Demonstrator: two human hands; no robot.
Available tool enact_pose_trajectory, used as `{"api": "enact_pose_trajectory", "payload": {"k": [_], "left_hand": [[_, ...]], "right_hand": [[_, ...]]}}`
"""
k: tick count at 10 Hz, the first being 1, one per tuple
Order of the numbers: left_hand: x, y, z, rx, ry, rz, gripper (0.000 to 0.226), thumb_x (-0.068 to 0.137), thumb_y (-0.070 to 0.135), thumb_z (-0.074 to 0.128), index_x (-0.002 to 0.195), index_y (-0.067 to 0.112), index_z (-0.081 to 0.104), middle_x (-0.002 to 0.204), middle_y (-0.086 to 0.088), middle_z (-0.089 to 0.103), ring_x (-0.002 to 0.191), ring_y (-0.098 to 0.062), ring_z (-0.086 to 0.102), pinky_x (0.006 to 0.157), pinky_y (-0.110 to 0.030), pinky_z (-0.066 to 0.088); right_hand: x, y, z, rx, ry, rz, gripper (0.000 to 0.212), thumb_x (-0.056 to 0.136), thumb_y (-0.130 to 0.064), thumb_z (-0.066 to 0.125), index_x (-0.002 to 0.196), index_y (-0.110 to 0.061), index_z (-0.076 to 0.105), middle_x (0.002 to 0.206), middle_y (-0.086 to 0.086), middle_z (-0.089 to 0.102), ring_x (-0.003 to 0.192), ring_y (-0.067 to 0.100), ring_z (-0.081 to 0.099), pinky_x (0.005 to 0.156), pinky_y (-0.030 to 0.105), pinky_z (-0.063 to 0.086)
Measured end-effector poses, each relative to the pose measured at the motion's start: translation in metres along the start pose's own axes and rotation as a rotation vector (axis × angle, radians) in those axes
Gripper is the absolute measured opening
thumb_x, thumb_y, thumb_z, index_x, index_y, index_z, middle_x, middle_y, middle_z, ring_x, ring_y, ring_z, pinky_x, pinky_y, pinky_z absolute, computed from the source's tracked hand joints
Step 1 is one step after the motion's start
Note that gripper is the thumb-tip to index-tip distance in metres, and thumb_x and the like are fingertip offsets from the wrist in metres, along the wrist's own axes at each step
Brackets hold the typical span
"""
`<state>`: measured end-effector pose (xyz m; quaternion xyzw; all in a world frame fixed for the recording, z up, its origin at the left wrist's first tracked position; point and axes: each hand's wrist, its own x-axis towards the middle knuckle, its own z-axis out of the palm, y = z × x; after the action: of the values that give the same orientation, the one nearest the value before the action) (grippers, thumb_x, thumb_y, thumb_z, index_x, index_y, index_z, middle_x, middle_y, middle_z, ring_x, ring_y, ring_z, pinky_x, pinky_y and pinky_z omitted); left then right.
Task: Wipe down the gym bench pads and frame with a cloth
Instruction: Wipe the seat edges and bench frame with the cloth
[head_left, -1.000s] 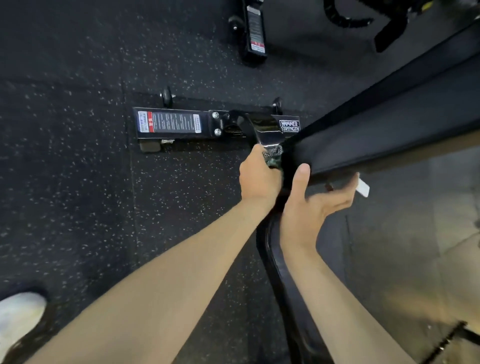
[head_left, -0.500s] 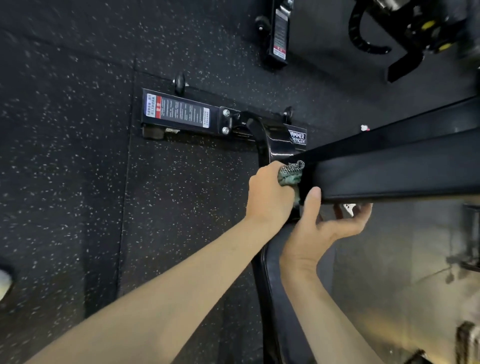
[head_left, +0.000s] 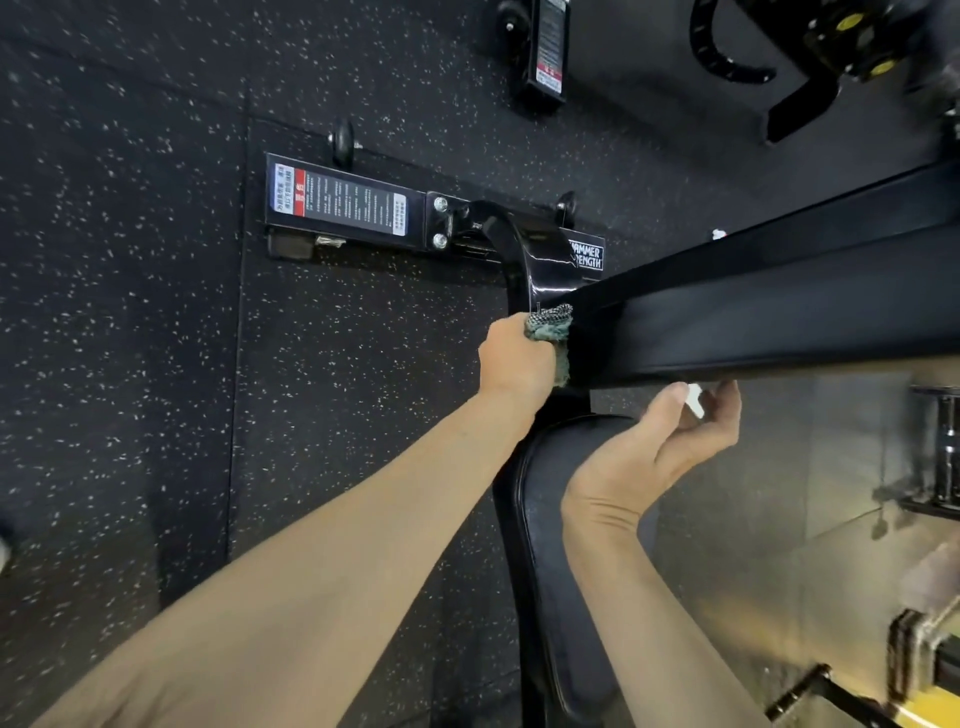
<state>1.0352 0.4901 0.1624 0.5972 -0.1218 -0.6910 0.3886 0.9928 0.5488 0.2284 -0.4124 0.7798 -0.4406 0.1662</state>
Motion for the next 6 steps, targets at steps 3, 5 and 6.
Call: {"api": "enact_pose_trajectory", "payload": {"k": [3,5,6], "left_hand": [[-0.072,0.033,-0.016,-0.053,-0.093,0.166,0.009,0.085,0.002,0.062,0.086,0.008,0.068,0.089,-0.011,0.071,0.092,-0.030,0.067,0.082,-0.046,0.056],[-0.076,0.050,-0.037,-0.354,0.080,0.033,0.020,0.090,-0.001,0.060,0.086,0.018,0.064,0.102,-0.006,0.070,0.099,-0.022,0.067,0.068,-0.021,0.057],[-0.067,0.053,-0.016,-0.110,0.067,0.052,0.016,0.088,0.001,0.059,0.086,0.014,0.067,0.098,-0.010,0.070,0.094,-0.026,0.068,0.069,-0.031,0.059]], "right_hand": [[-0.001,-0.002,-0.002,0.128,0.031,0.068,0.048,0.095,-0.033,0.043,0.142,-0.030,0.035,0.136,-0.011,0.042,0.117,-0.008,0.046,0.094,0.011,0.038],[0.021,-0.029,-0.019,0.210,0.146,0.303,0.020,0.101,-0.019,0.041,0.118,-0.025,0.050,0.122,-0.003,0.057,0.115,0.020,0.056,0.108,0.040,0.040],[0.030,-0.040,-0.026,0.213,0.103,0.330,0.025,0.100,-0.014,0.043,0.124,-0.020,0.050,0.109,-0.008,0.056,0.108,0.020,0.057,0.105,0.040,0.041]]}}
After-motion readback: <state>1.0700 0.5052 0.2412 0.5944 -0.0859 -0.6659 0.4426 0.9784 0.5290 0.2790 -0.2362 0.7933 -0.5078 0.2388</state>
